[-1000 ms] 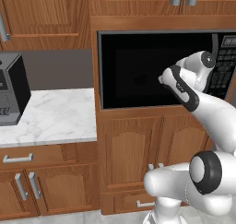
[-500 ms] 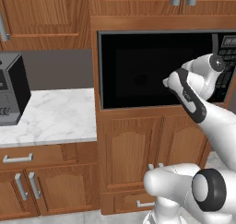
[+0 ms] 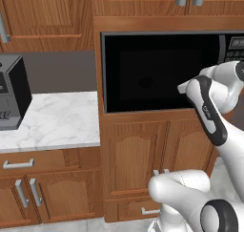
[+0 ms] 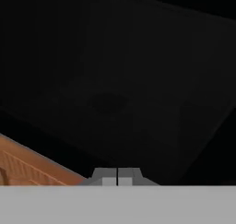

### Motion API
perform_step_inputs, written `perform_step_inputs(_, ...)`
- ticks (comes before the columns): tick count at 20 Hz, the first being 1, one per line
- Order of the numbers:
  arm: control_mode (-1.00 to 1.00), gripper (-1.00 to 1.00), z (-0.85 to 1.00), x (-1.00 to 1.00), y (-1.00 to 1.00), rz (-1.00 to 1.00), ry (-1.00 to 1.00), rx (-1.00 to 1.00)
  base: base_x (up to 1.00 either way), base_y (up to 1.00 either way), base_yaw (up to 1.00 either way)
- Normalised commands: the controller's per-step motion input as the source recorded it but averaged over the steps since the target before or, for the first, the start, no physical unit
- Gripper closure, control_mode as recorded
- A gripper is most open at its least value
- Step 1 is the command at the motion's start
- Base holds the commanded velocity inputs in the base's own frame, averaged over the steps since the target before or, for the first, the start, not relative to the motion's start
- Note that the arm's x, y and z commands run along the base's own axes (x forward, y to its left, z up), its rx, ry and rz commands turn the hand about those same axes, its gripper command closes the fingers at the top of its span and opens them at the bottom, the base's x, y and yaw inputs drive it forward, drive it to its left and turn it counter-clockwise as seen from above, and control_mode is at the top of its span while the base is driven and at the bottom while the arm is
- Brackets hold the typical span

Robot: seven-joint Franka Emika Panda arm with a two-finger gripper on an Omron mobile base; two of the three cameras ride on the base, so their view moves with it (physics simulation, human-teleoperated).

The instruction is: Transport the steak from the fridge to the microwave and turn on the microwave.

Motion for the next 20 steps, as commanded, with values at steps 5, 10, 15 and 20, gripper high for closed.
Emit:
perform_step_inputs(5,-1.00,1.00,0.01,-0.02,-0.11,0.00,-0.01,0.09,0.00,0.00,0.00)
perform_step_inputs(10,-1.00,1.00,0.00,-0.21,-0.13,0.00,0.00,0.10,0.00,0.00,0.00)
perform_step_inputs(15,-1.00,1.00,0.00,-0.35,-0.13,-0.04,0.00,0.13,0.00,0.00,0.00)
perform_step_inputs(20,-1.00,1.00,0.00,-0.31,-0.14,-0.06,0.00,0.15,0.00,0.00,0.00)
